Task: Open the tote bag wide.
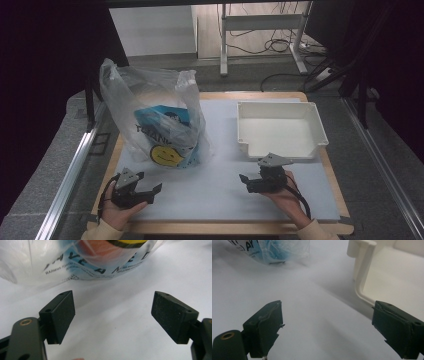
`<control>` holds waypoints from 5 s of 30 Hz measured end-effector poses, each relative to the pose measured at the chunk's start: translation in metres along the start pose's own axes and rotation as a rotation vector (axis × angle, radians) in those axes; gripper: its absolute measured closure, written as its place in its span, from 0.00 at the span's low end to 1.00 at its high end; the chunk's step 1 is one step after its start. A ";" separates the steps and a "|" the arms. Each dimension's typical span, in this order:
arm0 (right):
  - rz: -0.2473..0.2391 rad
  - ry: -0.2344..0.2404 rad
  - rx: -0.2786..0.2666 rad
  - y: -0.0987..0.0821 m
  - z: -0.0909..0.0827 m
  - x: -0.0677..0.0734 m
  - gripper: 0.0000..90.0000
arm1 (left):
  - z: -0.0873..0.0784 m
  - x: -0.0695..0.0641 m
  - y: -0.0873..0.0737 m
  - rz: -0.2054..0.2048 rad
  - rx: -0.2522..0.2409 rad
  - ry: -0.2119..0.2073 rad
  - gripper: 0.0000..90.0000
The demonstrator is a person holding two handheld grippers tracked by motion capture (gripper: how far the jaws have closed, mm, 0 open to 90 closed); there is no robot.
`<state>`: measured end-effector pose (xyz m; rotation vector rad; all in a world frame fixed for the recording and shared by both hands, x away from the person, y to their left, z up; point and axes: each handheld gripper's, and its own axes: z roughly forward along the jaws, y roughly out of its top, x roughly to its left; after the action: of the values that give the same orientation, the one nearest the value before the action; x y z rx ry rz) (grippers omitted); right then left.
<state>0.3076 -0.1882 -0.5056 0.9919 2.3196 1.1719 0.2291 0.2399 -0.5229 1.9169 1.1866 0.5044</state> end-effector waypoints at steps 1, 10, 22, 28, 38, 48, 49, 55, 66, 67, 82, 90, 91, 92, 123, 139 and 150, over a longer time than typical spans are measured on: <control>-0.001 0.002 0.004 -0.001 0.000 -0.001 0.11 | -0.001 -0.001 0.001 0.010 -0.002 0.001 0.20; -0.036 0.007 -0.003 -0.001 -0.001 0.001 0.12 | -0.010 -0.010 -0.003 0.034 -0.008 0.032 0.20; -0.021 -0.013 0.016 -0.009 -0.004 0.004 0.14 | -0.009 -0.008 0.000 0.044 -0.046 -0.038 0.24; -0.018 -0.019 0.017 -0.011 -0.002 0.003 0.15 | -0.012 -0.010 0.001 0.063 -0.031 -0.040 0.28; -0.018 -0.015 0.010 -0.011 -0.006 0.003 0.15 | -0.013 -0.013 0.001 0.065 -0.022 -0.045 0.30; -0.016 0.003 0.003 -0.009 -0.007 0.005 0.16 | -0.017 -0.016 0.003 0.044 -0.050 -0.072 0.34; -0.014 0.005 0.004 -0.010 -0.007 0.005 0.16 | -0.018 -0.017 0.003 0.045 -0.048 -0.069 0.33; -0.018 0.009 -0.002 -0.010 -0.009 0.004 0.16 | -0.024 -0.019 0.006 0.053 -0.038 -0.048 0.34; -0.001 0.019 0.012 -0.010 -0.003 0.006 0.16 | -0.042 -0.007 0.026 0.024 -0.132 -0.032 0.29; -0.001 0.019 0.012 -0.010 -0.003 0.006 0.16 | -0.042 -0.007 0.026 0.024 -0.132 -0.032 0.28; -0.004 0.011 0.008 -0.010 -0.004 0.005 0.17 | -0.056 0.002 0.050 -0.014 -0.159 -0.009 0.31; -0.008 0.010 0.012 -0.011 -0.004 0.007 0.17 | -0.062 0.002 0.059 -0.011 -0.161 -0.027 0.30; -0.008 0.010 0.012 -0.011 -0.004 0.007 0.17 | -0.063 0.002 0.061 -0.009 -0.164 -0.026 0.30; -0.007 0.008 0.012 -0.011 -0.004 0.006 0.17 | -0.067 0.003 0.063 -0.004 -0.173 -0.026 0.30; -0.004 -0.004 0.027 -0.012 -0.004 0.006 0.17 | -0.100 0.041 0.104 -0.087 -0.241 -0.020 0.30; -0.004 -0.004 0.043 -0.013 -0.001 0.006 0.17 | -0.107 0.057 0.133 -0.086 -0.255 0.015 0.22; -0.007 -0.006 0.054 -0.014 -0.001 0.005 0.17 | -0.106 0.077 0.163 -0.079 -0.270 0.022 0.13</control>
<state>0.2979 -0.1904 -0.5161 1.0042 2.3599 1.1073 0.2838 0.3145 -0.3350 1.6329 1.1400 0.6114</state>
